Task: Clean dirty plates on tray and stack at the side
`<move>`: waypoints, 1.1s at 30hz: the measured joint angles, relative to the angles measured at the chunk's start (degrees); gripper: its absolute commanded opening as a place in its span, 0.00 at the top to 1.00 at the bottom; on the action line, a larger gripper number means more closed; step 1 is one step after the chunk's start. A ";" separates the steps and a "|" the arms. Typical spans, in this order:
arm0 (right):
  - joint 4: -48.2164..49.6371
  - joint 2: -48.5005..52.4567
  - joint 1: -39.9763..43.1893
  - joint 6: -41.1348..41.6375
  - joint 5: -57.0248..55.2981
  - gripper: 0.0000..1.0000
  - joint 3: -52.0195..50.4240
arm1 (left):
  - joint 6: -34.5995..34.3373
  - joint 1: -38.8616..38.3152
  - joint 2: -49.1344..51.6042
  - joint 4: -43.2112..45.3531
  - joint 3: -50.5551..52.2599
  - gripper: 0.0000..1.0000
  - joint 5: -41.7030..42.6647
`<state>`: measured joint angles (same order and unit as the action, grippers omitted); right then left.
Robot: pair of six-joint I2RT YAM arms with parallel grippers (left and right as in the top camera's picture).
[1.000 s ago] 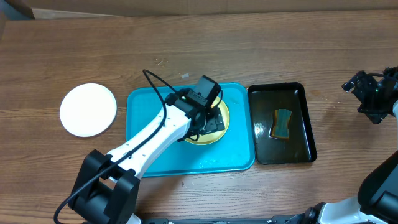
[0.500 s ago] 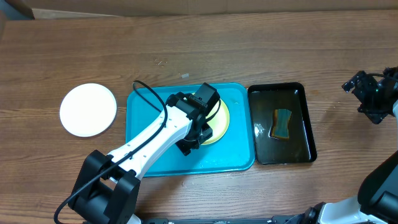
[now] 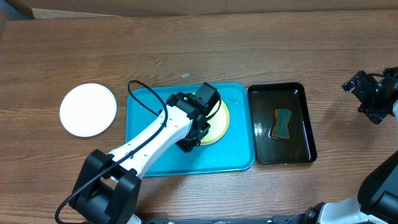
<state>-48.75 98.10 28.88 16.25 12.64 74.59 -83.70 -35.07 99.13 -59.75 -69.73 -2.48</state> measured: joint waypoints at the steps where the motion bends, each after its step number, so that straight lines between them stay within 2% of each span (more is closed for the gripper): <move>1: -0.04 0.00 -0.02 0.00 0.02 0.00 0.00 | 0.00 0.00 0.26 0.07 0.00 0.65 0.00; 10: 0.02 0.00 -0.02 0.02 0.00 0.00 0.00 | -0.24 0.00 6.71 2.12 0.00 0.74 -0.15; 13: 0.00 0.00 0.00 0.00 0.02 0.00 0.00 | -0.07 0.17 7.28 2.80 0.00 0.79 -0.13; 17: -0.02 0.00 0.00 0.02 0.00 0.00 0.00 | 0.26 0.24 7.28 3.15 0.00 0.81 -0.11; 24: -0.02 0.00 0.00 0.00 0.00 0.00 0.00 | 1.40 0.24 7.28 3.17 0.00 0.75 0.37; 33: -0.02 0.00 -0.02 0.00 0.00 0.00 0.00 | 1.57 0.24 7.28 3.17 0.00 0.77 0.74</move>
<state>-48.77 98.10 28.86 16.25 12.64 74.59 -82.13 -34.83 106.41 -56.58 -69.73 -1.74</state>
